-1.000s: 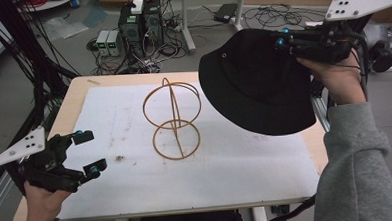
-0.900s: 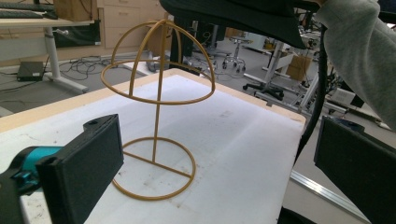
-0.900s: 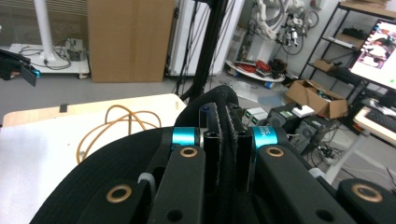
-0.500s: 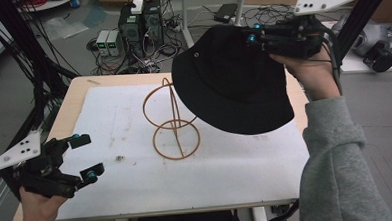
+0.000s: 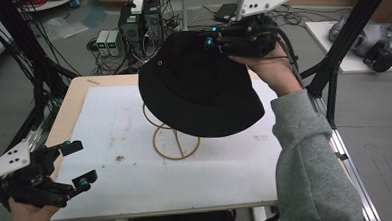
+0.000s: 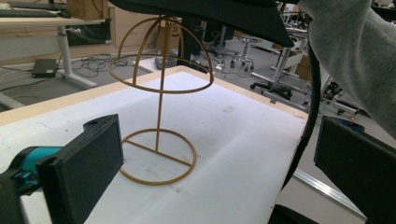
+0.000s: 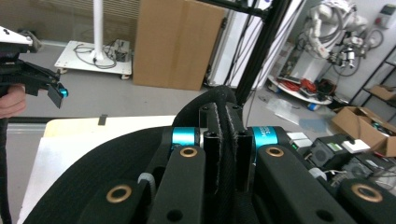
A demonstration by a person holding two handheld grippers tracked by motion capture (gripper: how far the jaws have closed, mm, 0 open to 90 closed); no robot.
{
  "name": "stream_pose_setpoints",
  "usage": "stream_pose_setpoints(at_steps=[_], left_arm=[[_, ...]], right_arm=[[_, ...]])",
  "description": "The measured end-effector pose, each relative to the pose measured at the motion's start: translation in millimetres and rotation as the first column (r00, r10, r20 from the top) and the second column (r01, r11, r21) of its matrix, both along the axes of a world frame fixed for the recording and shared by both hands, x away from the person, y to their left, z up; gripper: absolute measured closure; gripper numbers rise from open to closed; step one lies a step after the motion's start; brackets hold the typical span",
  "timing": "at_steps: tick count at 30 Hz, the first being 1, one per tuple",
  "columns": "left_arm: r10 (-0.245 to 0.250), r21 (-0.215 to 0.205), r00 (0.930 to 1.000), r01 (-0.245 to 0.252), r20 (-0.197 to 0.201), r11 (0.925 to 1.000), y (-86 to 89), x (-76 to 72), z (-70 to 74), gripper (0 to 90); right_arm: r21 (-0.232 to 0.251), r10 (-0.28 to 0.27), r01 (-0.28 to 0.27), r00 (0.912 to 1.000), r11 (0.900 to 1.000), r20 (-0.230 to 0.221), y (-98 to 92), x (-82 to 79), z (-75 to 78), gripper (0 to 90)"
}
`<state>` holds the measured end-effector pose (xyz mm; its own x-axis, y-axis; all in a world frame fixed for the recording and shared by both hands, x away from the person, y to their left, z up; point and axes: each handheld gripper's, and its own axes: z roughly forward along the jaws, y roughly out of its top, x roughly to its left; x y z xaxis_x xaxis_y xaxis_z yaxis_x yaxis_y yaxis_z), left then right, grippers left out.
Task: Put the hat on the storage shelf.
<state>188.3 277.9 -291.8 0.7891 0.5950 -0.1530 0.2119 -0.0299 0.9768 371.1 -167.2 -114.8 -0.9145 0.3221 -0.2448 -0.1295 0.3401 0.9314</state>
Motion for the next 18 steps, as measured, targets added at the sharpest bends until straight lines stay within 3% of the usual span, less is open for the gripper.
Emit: stream_pose_setpoints(at_steps=[4, 18], left_arm=[[0.007, 0.002, 1.0, -0.007, 0.003, 1.0, 2.3, -4.7, 0.8, 1.7], [0.029, -0.001, 0.9996, -0.029, -0.001, 0.9996, 7.8, -14.5, -0.1, 1.7]], right_arm=[[-0.021, 0.023, -0.023, 0.9997, 1.0, 0.005, 20.0, 1.2, -3.9, 87.4], [-0.038, 0.062, -0.062, 0.998, 0.997, 0.007, 60.0, 8.6, -13.2, 87.4]])
